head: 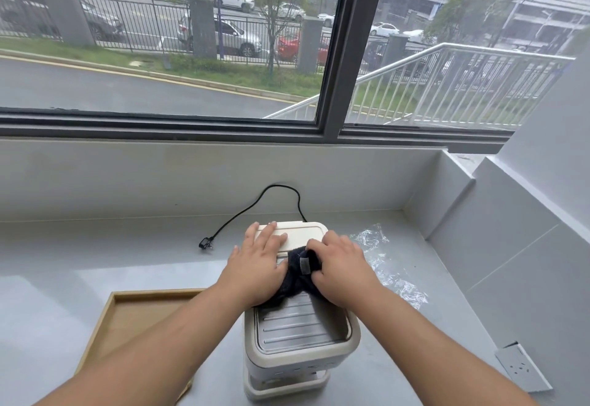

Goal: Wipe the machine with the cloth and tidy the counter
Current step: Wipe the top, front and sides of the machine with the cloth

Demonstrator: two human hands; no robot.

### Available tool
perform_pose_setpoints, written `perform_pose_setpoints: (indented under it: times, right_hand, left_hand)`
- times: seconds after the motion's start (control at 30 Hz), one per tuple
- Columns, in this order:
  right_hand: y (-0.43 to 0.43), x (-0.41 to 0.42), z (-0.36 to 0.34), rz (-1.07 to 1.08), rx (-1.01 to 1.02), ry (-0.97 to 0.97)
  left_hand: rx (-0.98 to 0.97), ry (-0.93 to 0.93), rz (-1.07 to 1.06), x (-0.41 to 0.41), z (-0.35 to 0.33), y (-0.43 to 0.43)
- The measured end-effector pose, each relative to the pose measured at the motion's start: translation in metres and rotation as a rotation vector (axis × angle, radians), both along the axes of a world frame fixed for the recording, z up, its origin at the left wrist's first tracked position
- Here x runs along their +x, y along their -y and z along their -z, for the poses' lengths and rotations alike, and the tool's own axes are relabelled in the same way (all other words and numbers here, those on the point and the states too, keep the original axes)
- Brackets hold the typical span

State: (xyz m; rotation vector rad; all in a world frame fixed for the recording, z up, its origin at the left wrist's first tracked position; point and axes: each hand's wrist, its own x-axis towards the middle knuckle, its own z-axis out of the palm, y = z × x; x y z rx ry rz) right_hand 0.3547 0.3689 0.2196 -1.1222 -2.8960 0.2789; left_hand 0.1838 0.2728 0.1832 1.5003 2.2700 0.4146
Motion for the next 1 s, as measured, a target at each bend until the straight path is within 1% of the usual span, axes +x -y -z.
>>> perform_pose_setpoints:
  times: [0.17, 0.33, 0.43, 0.5, 0.57, 0.67, 0.73, 0.8, 0.83, 0.9, 1.0]
  right_hand:
    - [-0.015, -0.016, 0.002, 0.003, 0.036, -0.019]
    - [-0.022, -0.034, 0.000, -0.013, 0.042, -0.034]
    - [-0.022, -0.046, 0.000, -0.030, 0.068, -0.060]
    - [-0.019, -0.052, 0.003, -0.044, 0.102, -0.094]
    - [-0.017, -0.056, 0.008, -0.056, 0.129, -0.140]
    - [-0.009, -0.060, 0.016, -0.091, 0.126, -0.192]
    - [-0.001, -0.061, 0.018, -0.150, 0.121, -0.222]
    - [0.008, -0.054, 0.011, -0.209, 0.098, -0.198]
    - [0.016, -0.053, 0.011, -0.230, 0.094, -0.189]
    - [0.040, -0.039, -0.006, -0.185, 0.132, -0.177]
    - [0.040, -0.023, -0.005, -0.162, 0.116, -0.205]
  left_hand:
    - [0.055, 0.042, -0.027, 0.001, 0.000, 0.000]
    - [0.143, -0.090, -0.076, 0.012, 0.001, -0.001]
    - [0.195, -0.120, -0.091, 0.017, 0.002, 0.000]
    - [0.242, -0.100, -0.114, 0.018, 0.003, 0.003]
    - [0.289, -0.017, -0.153, 0.020, 0.000, 0.004]
    - [0.414, 0.148, -0.211, 0.020, -0.004, 0.008]
    - [0.468, 0.294, -0.312, 0.021, -0.005, 0.014]
    - [0.536, 0.449, -0.440, 0.026, -0.011, 0.014]
    - [0.549, 0.472, -0.466, 0.025, -0.013, 0.019]
    - [0.544, 0.566, -0.363, 0.026, -0.023, 0.024]
    - [0.566, 0.632, -0.349, 0.036, -0.025, 0.011]
